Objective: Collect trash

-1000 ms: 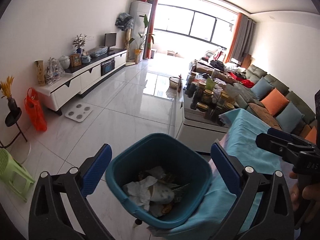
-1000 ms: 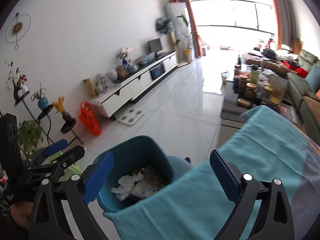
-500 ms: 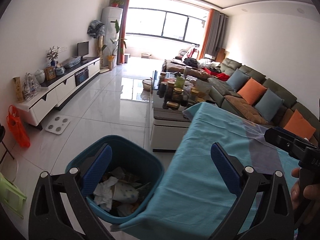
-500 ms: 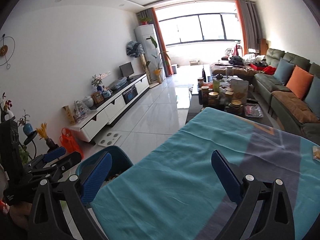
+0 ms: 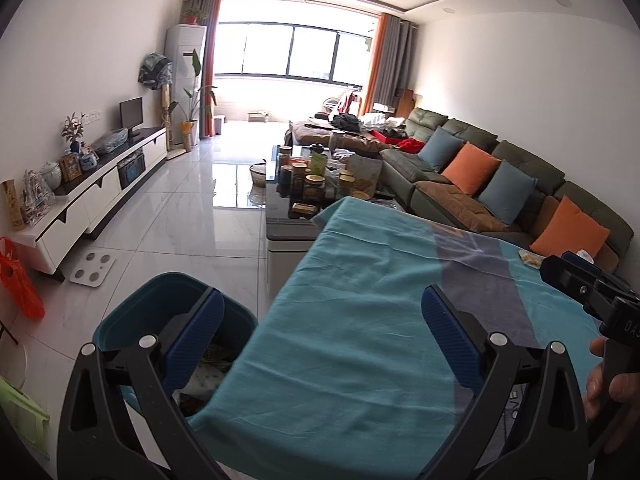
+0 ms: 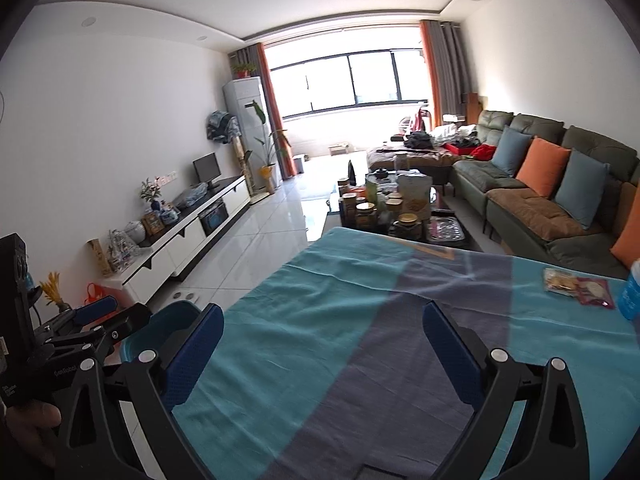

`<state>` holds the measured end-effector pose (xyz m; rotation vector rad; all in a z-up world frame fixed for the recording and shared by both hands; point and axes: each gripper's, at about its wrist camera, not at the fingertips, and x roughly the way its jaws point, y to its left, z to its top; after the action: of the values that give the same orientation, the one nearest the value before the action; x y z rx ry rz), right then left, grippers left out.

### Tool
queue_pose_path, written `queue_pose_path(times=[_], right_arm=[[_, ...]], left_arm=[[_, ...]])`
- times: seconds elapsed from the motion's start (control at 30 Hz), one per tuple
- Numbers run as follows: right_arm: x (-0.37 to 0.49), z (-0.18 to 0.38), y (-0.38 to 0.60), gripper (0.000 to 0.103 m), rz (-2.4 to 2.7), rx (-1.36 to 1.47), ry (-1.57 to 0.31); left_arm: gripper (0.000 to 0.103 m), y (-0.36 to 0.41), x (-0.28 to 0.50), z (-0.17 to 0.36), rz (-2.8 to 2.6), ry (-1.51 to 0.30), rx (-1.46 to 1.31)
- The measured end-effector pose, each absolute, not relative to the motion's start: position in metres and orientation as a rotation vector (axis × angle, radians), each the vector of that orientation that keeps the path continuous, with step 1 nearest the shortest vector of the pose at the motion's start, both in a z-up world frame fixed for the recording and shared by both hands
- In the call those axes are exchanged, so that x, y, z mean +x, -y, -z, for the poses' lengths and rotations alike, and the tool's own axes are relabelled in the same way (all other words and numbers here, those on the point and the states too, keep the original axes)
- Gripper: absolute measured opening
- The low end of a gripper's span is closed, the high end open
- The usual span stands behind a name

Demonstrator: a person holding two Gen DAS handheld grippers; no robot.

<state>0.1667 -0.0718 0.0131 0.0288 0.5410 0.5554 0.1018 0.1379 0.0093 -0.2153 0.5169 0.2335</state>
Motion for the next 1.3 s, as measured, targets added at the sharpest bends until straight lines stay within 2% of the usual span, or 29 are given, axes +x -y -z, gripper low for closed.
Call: queue_pose_path(times=[0.53, 0.87, 1.3], right_arm=[[0.127, -0.007, 0.164, 0.096, -0.293, 0.069, -0.46], [0.095, -0.004, 0.183, 0.096, -0.16, 0.034, -0.382], [0.059, 0.003, 0.186, 0.096, -0.033, 0.023, -0.322]], left_arm=[[0.097, -0.048, 0.13, -0.009, -0.02, -0.476, -0.141], [0.097, -0.011, 0.125, -0.004, 0.079, -0.45, -0.116], [0.097, -0.006, 0.107, -0.002, 0.081, -0.378, -0.1]])
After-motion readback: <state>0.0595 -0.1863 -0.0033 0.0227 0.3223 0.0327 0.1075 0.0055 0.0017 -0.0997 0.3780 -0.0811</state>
